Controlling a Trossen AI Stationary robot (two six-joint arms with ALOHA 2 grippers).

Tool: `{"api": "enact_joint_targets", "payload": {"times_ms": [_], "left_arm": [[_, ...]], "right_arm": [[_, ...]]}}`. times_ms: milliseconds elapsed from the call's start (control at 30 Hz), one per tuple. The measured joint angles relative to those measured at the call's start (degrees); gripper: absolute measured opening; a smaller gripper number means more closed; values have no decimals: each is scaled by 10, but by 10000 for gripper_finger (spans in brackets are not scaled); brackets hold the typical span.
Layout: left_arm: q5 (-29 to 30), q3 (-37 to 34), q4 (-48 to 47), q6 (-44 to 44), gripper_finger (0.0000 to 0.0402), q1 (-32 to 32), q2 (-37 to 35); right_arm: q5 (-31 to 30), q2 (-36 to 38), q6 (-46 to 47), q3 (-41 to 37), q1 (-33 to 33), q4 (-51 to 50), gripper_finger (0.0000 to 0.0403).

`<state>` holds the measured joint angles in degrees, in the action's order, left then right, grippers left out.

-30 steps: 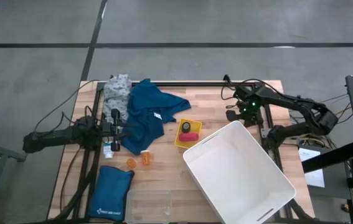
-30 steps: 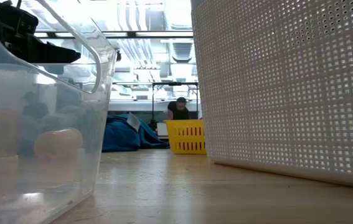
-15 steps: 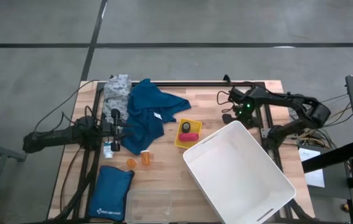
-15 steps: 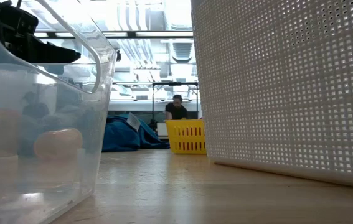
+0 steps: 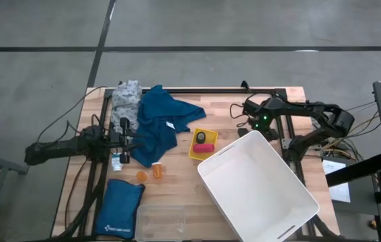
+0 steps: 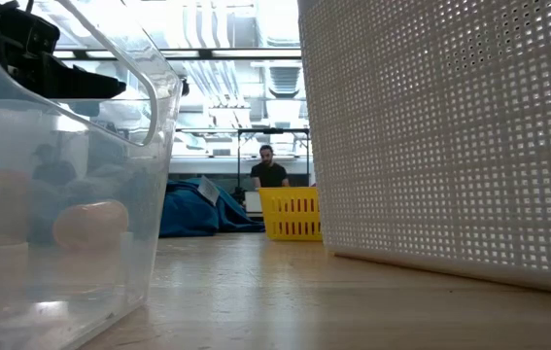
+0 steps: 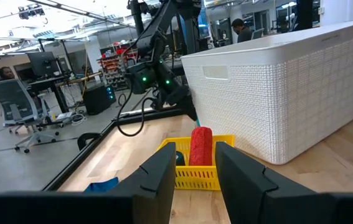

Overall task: Pick & place medical supplies in basket/bin
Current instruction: Put the light blue bandage into the yellow bin

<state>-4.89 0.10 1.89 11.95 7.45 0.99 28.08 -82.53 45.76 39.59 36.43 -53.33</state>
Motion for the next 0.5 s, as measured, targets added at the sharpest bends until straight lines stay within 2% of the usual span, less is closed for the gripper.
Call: {"api": "enact_joint_targets", "payload": {"times_ms": [500], "left_arm": [[0,0,0,0,118,0,0]], "right_arm": [[-13,-1,-1,-34,-29,26,313]]}}
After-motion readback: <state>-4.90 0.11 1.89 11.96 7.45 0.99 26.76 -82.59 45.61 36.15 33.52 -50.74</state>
